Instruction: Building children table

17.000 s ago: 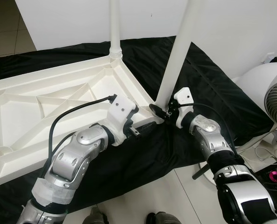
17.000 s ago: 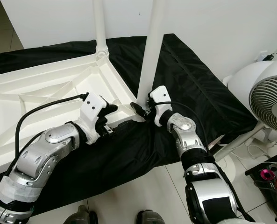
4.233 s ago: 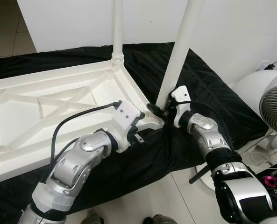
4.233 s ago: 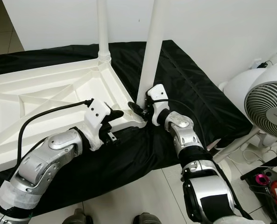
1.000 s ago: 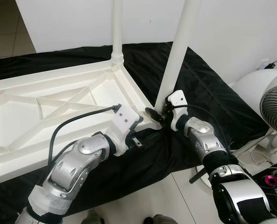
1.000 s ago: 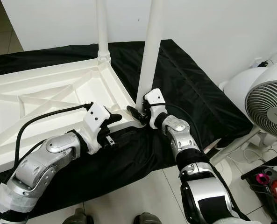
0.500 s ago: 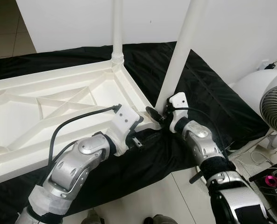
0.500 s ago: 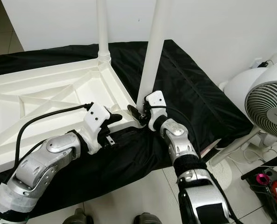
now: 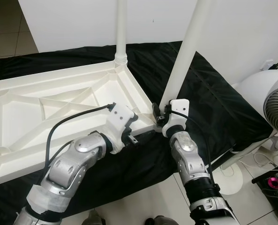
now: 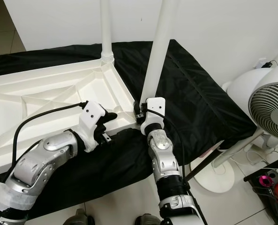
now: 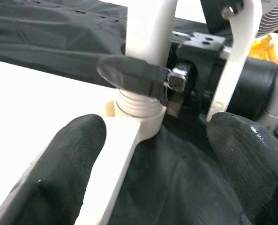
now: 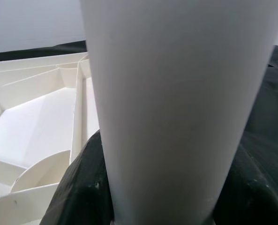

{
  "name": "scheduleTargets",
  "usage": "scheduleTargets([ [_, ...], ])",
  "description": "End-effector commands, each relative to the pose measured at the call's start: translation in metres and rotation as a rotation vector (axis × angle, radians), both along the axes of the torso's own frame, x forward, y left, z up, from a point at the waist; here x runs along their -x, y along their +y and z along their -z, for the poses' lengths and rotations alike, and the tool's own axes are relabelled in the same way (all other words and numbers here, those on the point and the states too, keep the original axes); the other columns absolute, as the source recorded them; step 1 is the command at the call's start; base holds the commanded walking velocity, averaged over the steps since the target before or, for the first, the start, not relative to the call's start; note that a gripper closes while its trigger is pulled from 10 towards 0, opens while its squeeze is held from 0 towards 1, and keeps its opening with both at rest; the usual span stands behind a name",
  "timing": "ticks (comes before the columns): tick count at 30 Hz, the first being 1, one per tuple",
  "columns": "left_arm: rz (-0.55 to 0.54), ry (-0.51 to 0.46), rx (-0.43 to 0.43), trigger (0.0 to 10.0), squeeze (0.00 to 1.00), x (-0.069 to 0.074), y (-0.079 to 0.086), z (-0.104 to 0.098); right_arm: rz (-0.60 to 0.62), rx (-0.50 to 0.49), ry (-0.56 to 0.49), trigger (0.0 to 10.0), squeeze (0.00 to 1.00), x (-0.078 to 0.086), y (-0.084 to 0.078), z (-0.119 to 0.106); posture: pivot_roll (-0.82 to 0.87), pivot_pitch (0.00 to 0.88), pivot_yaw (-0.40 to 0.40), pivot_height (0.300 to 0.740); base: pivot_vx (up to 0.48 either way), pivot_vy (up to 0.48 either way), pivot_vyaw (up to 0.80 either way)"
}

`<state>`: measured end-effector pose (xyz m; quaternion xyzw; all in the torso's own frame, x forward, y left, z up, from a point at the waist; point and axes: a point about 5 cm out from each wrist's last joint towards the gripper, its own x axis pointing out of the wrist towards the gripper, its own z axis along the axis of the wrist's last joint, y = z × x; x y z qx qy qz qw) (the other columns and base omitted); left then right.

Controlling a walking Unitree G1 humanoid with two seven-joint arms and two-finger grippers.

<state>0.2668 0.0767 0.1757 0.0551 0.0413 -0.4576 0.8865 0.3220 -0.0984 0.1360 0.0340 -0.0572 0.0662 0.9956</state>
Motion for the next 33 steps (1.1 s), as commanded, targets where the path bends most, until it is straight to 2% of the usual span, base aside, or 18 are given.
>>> scheduleTargets([
  [1,0.004,-0.009,-0.007,10.0,0.0,-0.003,0.003,-0.001,0.031,0.0,0.055,10.0,0.0,0.01,0.002,0.012,-0.08,0.055,-0.004,0.74,0.0,0.0,0.0],
  [6,-0.005,-0.012,-0.005,10.0,0.0,-0.006,0.005,-0.002,0.008,0.013,0.053,10.0,0.0,0.016,0.009,0.009,-0.09,0.057,0.0,0.74,0.0,0.0,0.0],
  [12,-0.005,-0.02,-0.011,10.0,0.0,-0.007,0.006,-0.002,0.021,0.014,0.018,10.0,0.0,0.016,0.001,0.002,-0.08,0.055,-0.001,0.74,0.0,0.0,0.0],
  [13,-0.007,-0.02,-0.009,10.0,0.0,-0.007,0.006,-0.003,0.001,0.003,0.003,10.0,0.63,0.015,0.0,-0.001,-0.08,0.055,-0.003,0.74,0.0,0.0,0.0],
  [15,-0.008,-0.021,-0.008,10.0,0.0,-0.008,0.006,-0.003,-0.011,-0.004,-0.005,10.0,0.63,0.014,-0.001,-0.003,-0.08,0.054,-0.003,0.74,0.0,0.0,0.0],
  [16,-0.008,-0.022,-0.008,10.0,0.0,-0.008,0.006,-0.003,-0.025,-0.001,-0.021,10.0,1.0,0.014,-0.002,-0.006,-0.08,0.054,-0.006,0.74,0.0,0.0,0.0],
  [21,-0.007,-0.022,-0.008,10.0,0.0,-0.007,0.005,-0.003,-0.031,0.003,-0.033,10.0,1.0,0.012,-0.004,-0.009,-0.08,0.052,-0.007,0.74,0.0,0.0,0.0],
  [22,-0.006,-0.024,-0.007,10.0,0.0,-0.007,0.005,-0.003,-0.039,0.027,-0.05,10.0,1.0,0.009,-0.009,-0.013,-0.08,0.053,-0.009,0.74,0.0,0.0,0.0],
  [23,-0.005,-0.027,-0.012,10.0,0.0,-0.006,0.004,-0.001,-0.09,0.048,-0.059,10.0,0.0,0.005,-0.014,-0.015,-0.08,0.052,-0.011,0.74,0.0,0.0,0.0],
  [27,-0.001,-0.03,-0.015,10.0,0.0,-0.004,0.002,0.0,-0.171,0.082,-0.069,10.0,0.0,0.002,-0.02,-0.019,-0.08,0.052,-0.011,0.74,0.0,0.0,0.0],
  [30,0.03,-0.02,-0.008,10.0,0.0,0.0,-0.003,0.001,-0.38,0.16,-0.063,10.0,0.0,-0.002,-0.017,-0.019,-0.08,0.05,-0.01,0.74,0.0,0.0,0.0],
  [33,0.051,-0.021,-0.012,10.0,0.0,0.002,-0.004,0.002,-0.439,0.183,-0.063,10.0,0.0,-0.005,-0.017,-0.019,-0.08,0.05,-0.012,0.74,0.0,0.0,0.0],
])
